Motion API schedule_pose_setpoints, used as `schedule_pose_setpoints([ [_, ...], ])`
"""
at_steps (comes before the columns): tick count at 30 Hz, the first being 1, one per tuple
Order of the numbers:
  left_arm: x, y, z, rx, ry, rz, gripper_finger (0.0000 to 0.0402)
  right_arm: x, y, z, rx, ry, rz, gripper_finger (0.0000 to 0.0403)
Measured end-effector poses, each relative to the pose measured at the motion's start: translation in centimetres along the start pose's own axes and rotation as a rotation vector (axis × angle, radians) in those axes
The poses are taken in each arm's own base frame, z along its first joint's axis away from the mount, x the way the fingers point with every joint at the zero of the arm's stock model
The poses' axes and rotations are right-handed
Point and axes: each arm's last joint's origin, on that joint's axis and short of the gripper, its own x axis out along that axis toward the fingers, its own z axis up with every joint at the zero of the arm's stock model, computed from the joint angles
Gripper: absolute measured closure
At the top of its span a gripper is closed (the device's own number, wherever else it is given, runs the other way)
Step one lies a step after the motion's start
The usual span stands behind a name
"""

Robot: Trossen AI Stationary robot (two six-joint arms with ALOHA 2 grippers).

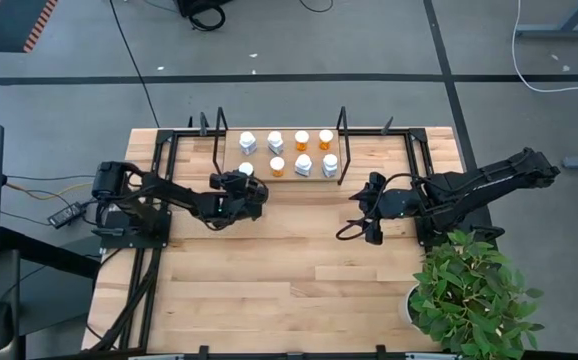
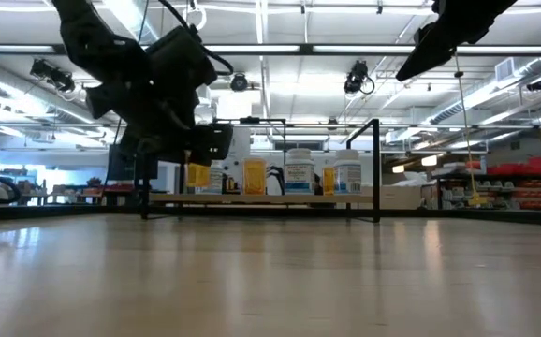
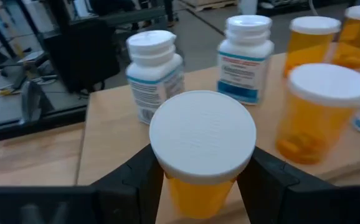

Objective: Pick and place medicine bottles onto shelf by color
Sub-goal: Put the orange pill bottle on the shelf

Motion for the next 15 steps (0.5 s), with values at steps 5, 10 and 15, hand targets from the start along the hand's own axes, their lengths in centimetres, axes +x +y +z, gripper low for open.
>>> schedule_pose_setpoints([
  [5, 0.9, 0.4, 0.3, 0.002, -0.001, 0.034, 0.0224, 0.0, 0.0, -0.1, -0.005, 0.005, -0.001, 0.0094],
  [10, 1.8, 0.7, 0.5, -0.016, 0.013, 0.049, 0.0220, 0.0, 0.0, 0.0, -0.005, 0.005, 0.000, 0.0094],
  [15, 2.6, 1.0, 0.7, -0.022, 0.053, 0.037, 0.0214, 0.0, 0.0, 0.0, -0.004, 0.005, 0.002, 0.0094],
])
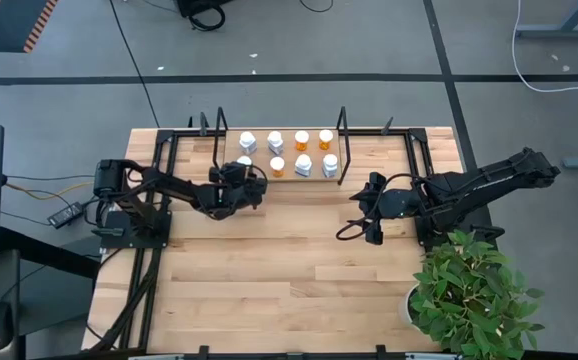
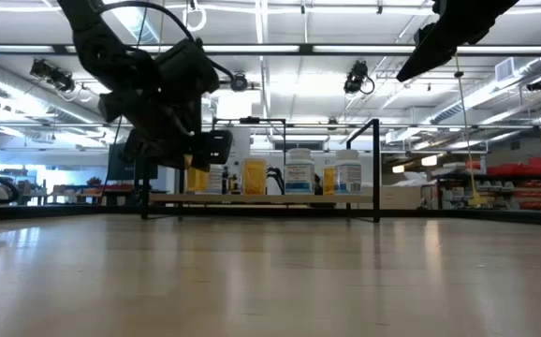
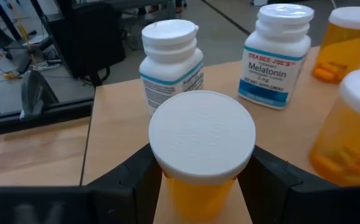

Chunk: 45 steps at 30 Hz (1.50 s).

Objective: Pick and place medicine bottles onto shelf by color
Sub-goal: Put the orange pill bottle on the shelf

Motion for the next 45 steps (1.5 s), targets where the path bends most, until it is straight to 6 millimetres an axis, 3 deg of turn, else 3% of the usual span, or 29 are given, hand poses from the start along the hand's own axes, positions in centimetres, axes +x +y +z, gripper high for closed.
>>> schedule_pose_setpoints([
  [7, 0.7, 0.3, 0.2, -0.009, 0.019, 0.010, 0.0212, 0.0, 0.0, 0.0, 0.004, -0.001, 0.000, 0.0094],
  [26, 0.6, 0.0, 0.3, -0.011, 0.037, -0.038, 0.0147, 0.0, 0.0, 0.0, 0.006, 0.000, 0.000, 0.0094],
  [38, -0.7, -0.7, 0.0, 0.000, 0.024, -0.089, 0.0141, 0.0, 0.0, 0.0, 0.007, 0.000, 0.000, 0.0094],
  [45, -0.3, -0.5, 0.2, 0.010, -0.001, -0.046, 0.0146, 0.0, 0.0, 0.0, 0.022, 0.000, 0.001, 0.0094],
])
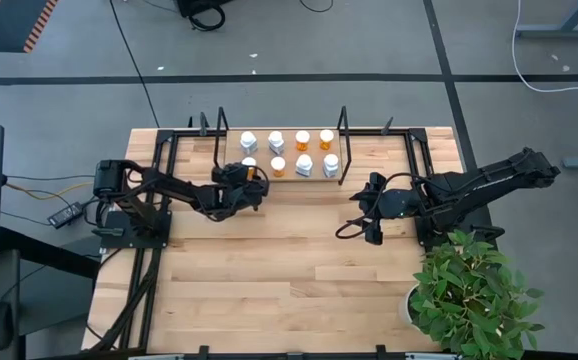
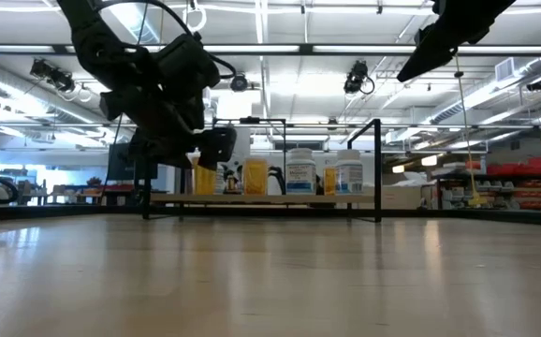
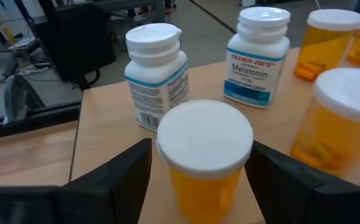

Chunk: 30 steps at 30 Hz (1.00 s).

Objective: Pick and place medicine bottles onto shelf by color
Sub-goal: Put the orange pill bottle on the shelf

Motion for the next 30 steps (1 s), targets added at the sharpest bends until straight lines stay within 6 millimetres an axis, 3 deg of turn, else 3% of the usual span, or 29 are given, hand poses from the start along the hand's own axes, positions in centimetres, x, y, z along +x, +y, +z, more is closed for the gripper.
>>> schedule_pose_setpoints([
  [12, 0.81, 0.47, 0.27, 0.002, -0.002, 0.037, 0.0181, 0.00, 0.01, 0.00, 0.000, 0.001, 0.003, 0.0094],
  [30, 0.09, 0.03, 0.06, 0.018, -0.003, 0.004, 0.0150, 0.00, 0.01, -0.01, -0.002, 0.001, 0.003, 0.0094],
])
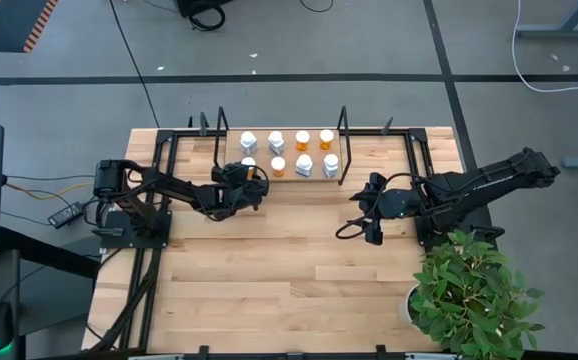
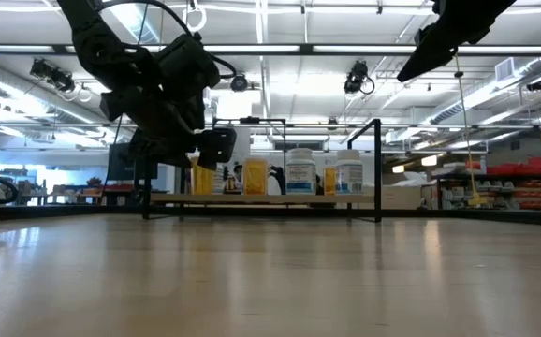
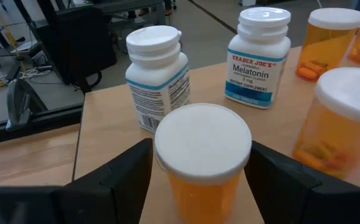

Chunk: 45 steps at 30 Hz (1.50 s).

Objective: Pick and place medicine bottles onto shelf by color
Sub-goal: Put the orange pill bottle on the shelf, then return to Home Position

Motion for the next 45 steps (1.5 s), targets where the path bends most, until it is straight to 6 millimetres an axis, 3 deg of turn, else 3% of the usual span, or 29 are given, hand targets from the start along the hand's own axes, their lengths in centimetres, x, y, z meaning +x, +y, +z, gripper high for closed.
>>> schedule_pose_setpoints([
  [15, 0.0, 0.1, 0.1, 0.008, -0.027, 0.033, 0.0142, 0.0, 0.0, 0.0, -0.009, 0.000, 0.000, 0.0094],
  [34, -1.4, -0.6, -0.2, 0.067, -0.046, -0.003, 0.0030, 0.0, 0.1, 0.0, 0.002, 0.005, 0.022, 0.0094],
  [45, -3.2, -1.6, -0.3, 0.032, -0.101, -0.049, 0.0036, 0.0, 0.1, 0.0, 0.001, 0.008, 0.021, 0.0094],
])
